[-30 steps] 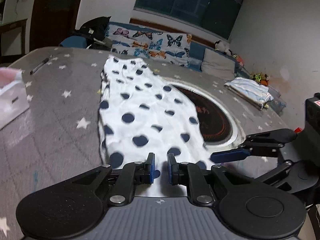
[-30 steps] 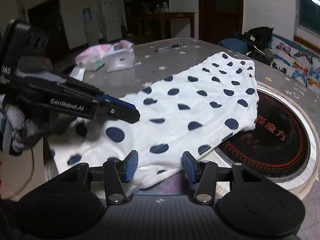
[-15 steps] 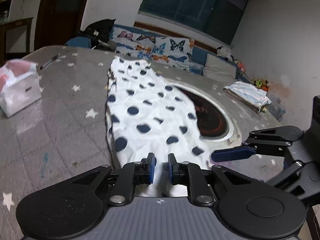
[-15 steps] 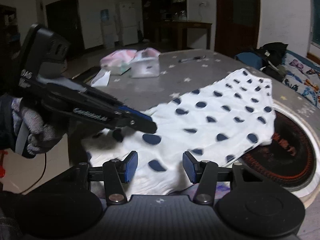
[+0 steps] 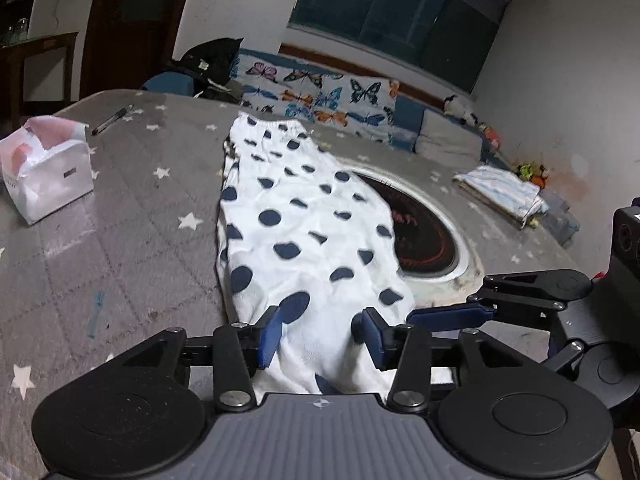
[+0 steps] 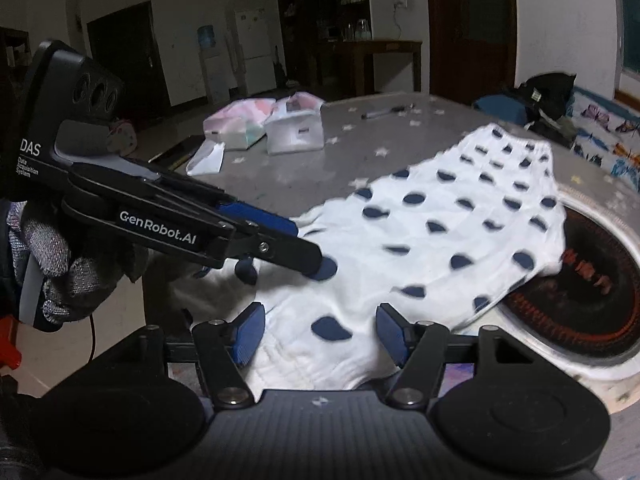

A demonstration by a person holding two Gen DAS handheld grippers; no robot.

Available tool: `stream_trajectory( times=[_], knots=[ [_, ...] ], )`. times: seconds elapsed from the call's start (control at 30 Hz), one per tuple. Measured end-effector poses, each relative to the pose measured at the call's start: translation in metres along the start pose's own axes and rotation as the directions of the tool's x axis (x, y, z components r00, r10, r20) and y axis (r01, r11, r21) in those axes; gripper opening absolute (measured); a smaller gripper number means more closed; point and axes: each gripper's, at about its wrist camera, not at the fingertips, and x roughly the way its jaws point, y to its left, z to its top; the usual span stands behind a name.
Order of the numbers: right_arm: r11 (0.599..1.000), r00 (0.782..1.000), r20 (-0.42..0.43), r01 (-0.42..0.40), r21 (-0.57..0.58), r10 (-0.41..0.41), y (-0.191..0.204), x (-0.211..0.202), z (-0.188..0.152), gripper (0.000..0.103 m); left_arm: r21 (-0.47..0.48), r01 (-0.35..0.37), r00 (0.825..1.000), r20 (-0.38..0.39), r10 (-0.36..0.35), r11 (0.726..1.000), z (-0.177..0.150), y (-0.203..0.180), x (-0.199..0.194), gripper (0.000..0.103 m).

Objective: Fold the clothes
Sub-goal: 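Open both grippers and release the folded trousers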

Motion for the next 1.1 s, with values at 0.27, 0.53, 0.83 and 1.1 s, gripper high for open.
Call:
stream_trajectory(
  times=[0.27,0.53,0.83,1.1],
  knots=[
    [1.000,1.000,0.025,0.017,0.026,-0.017,-0.002,-0.012,-0.004,0.072,0.012,-0.029,1.000,-0.001,0.029,1.000,-0.001,-0.009,-0.003,0.060],
    [0.996,0.997,0.048,0.050,0.079,-0.054,-0.006,-0.021,-0.011,0.083,0.023,-0.045,0.999,0.013,0.045,0.999,-0.002,-0.016,-0.008,0.078],
    [0.988,0.993,0.063,0.088,0.124,-0.096,-0.010,-0.028,-0.016,0.095,0.032,-0.054,0.998,0.041,0.053,0.998,-0.004,-0.022,-0.013,0.095],
    [0.984,0.988,0.082,0.122,0.128,-0.133,-0.008,-0.035,-0.017,0.103,0.019,-0.058,0.997,0.054,0.057,0.998,-0.005,-0.023,-0.017,0.103]
  ],
)
